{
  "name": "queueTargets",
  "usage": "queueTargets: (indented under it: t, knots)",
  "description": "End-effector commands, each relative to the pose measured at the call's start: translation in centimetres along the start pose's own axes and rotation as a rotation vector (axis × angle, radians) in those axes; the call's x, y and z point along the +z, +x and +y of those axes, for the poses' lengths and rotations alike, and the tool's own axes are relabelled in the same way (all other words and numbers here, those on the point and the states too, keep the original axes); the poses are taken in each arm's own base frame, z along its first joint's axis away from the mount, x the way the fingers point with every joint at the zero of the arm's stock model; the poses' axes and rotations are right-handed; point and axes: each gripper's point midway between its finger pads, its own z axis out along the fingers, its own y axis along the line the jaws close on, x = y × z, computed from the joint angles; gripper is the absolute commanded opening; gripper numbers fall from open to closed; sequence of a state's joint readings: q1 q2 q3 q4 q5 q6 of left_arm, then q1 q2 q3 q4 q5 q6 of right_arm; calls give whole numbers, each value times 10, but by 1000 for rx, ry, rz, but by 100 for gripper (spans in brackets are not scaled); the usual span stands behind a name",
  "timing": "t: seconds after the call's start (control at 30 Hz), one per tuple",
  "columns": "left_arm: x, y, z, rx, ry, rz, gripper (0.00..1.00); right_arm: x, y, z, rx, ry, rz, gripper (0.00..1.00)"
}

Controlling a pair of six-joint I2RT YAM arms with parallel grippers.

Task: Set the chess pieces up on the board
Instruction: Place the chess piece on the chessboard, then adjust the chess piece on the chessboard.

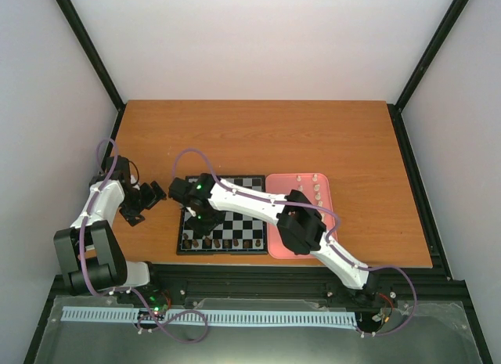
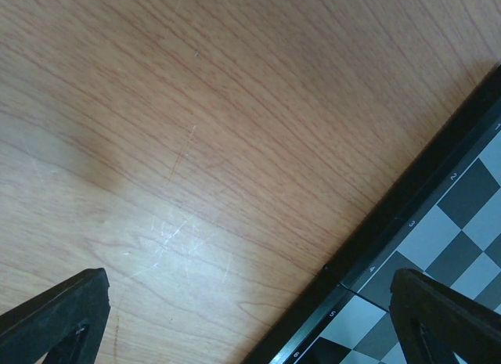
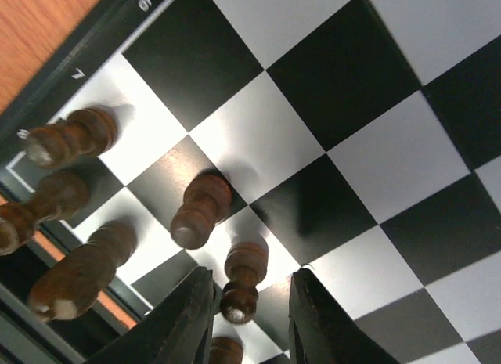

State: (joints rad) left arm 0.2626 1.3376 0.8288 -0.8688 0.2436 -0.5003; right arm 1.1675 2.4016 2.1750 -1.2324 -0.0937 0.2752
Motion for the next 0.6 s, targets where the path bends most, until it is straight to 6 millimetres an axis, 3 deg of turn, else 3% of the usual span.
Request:
queueTargets:
  t: [0.0,0.3,0.33,0.47,0.57]
  knots:
    - [-2,-3,-4,14,12,-15,100,-51,-13,9,-28,-17,-110,29]
    - [-2,-3,-4,13,11,-14,100,-71,-17,1,-28,23,-153,32]
    - [-2,-3,-4,11,11,-15,100,-71,-19,-2,-24,26,-156,30]
    - [-3,-3,-4,13,10,-16,100,-59,-23,-12,-2,13,-135,5]
    - [-3,-3,-4,13,10,-17,100,-50,-27,-16,-6,7,-127,3]
